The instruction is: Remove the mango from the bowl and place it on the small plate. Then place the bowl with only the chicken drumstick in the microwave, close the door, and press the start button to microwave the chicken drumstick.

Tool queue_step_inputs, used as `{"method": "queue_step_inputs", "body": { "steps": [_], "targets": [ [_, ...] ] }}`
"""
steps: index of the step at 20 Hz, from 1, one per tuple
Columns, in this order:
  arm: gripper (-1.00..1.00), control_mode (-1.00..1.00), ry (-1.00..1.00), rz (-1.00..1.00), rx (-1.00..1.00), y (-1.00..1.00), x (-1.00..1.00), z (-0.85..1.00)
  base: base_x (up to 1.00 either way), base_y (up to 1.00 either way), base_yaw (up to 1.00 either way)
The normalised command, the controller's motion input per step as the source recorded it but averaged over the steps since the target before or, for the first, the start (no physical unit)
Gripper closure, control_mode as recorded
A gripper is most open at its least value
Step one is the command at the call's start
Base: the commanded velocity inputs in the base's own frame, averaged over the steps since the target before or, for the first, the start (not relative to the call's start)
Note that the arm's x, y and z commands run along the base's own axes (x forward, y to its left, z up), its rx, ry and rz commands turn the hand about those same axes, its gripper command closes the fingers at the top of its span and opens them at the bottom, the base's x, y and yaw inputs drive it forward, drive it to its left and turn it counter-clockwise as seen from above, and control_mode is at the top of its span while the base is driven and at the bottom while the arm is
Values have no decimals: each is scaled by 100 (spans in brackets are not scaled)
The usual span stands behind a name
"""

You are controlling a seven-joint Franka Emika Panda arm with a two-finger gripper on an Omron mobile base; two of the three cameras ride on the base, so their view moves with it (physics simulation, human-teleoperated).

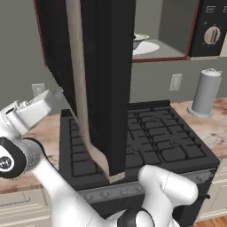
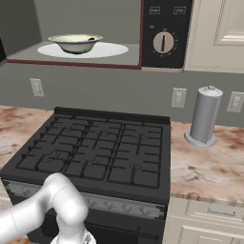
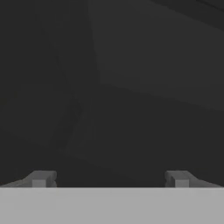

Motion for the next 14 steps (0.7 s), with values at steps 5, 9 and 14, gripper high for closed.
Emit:
{"method": "queue_step_inputs", "body": {
  "steps": [5, 9, 14],
  "targets": [
    [-100, -100, -16, -11, 12, -100, -4, 35, 0, 0, 0],
    [-100, -100, -13, -9, 15, -100, 0, 28, 0, 0, 0],
    [-100, -100, -12, -3, 17, -100, 0, 25, 0, 0, 0]
  ]
}}
